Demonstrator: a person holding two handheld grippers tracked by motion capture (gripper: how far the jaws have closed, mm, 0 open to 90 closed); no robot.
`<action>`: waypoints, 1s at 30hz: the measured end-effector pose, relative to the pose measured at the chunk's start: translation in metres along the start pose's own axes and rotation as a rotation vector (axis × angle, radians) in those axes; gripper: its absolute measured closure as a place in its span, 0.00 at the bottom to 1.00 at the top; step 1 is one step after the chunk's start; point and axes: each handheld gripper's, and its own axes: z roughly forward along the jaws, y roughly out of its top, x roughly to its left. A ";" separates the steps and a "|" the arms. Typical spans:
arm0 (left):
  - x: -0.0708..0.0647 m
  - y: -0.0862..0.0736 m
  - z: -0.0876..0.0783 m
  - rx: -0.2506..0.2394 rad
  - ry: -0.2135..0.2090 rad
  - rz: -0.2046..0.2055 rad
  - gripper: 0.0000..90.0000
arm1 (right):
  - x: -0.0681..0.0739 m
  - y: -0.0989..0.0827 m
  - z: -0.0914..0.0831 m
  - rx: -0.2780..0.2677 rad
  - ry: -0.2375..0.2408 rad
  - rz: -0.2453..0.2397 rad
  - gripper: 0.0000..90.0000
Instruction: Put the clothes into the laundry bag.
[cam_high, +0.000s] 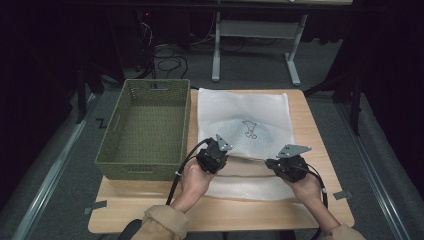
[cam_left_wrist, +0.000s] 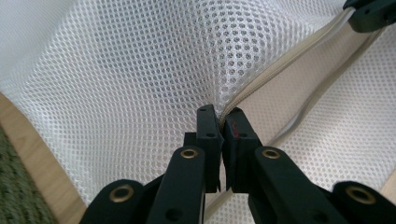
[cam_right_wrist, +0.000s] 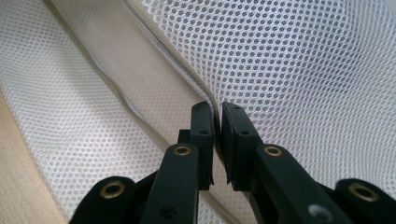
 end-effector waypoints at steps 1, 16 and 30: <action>0.000 -0.002 0.001 0.004 -0.003 -0.002 0.95 | 0.000 -0.001 0.000 0.003 -0.001 -0.002 0.94; -0.002 -0.012 0.015 0.042 -0.024 0.001 0.94 | 0.001 -0.012 0.009 0.012 0.017 0.027 0.93; -0.003 -0.022 0.031 0.082 -0.027 0.007 0.94 | 0.001 -0.017 0.020 0.040 0.021 0.044 0.93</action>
